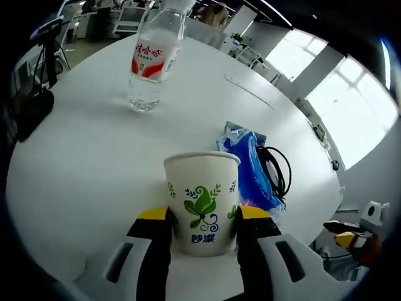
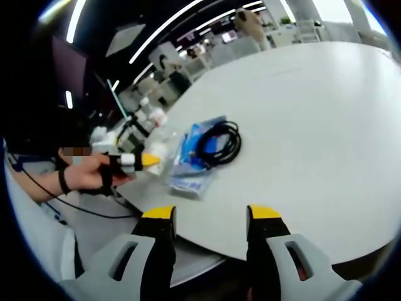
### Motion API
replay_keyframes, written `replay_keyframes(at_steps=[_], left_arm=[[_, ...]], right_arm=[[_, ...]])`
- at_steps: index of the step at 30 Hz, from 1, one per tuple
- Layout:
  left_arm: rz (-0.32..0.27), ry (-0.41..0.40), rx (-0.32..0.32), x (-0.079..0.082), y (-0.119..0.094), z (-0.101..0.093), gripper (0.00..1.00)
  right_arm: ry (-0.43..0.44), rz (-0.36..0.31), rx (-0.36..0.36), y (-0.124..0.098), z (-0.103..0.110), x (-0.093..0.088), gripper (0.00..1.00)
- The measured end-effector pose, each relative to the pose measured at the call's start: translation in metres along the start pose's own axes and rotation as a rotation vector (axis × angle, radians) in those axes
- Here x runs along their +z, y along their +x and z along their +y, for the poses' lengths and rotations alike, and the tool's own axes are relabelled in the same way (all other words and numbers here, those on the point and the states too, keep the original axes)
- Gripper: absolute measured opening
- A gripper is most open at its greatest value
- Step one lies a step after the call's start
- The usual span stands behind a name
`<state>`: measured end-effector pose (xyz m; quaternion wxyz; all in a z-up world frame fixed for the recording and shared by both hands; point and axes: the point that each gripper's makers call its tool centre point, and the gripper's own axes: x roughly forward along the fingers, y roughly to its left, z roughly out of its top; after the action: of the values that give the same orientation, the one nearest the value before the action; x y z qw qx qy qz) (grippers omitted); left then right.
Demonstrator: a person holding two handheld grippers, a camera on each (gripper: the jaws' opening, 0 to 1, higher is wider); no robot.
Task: Arrange the tabletop items into an orderly group along one side of the table until the central work area is clear of visible clutter.
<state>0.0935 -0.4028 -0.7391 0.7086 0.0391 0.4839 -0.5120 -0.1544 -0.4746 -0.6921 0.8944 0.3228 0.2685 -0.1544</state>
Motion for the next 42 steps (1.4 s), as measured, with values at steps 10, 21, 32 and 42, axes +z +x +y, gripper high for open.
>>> replay_keyframes(at_steps=[10,21,32,42], left_arm=[[0.021,0.114,-0.018,-0.015,-0.020,-0.010,0.40],[0.034,0.225,-0.077,-0.033,-0.028,-0.048,0.40],[0.068,0.427,-0.128,-0.043,-0.030,-0.079,0.40],[0.101,0.603,-0.161,-0.052,-0.028,-0.097,0.40]], right_arm=[[-0.024,0.027,0.035,0.010,0.011,-0.004,0.43],[-0.067,0.060,0.079,0.019,0.028,-0.006,0.42],[-0.078,0.054,0.119,0.028,0.038,0.005,0.42],[-0.088,0.047,0.163,0.036,0.049,0.016,0.40]])
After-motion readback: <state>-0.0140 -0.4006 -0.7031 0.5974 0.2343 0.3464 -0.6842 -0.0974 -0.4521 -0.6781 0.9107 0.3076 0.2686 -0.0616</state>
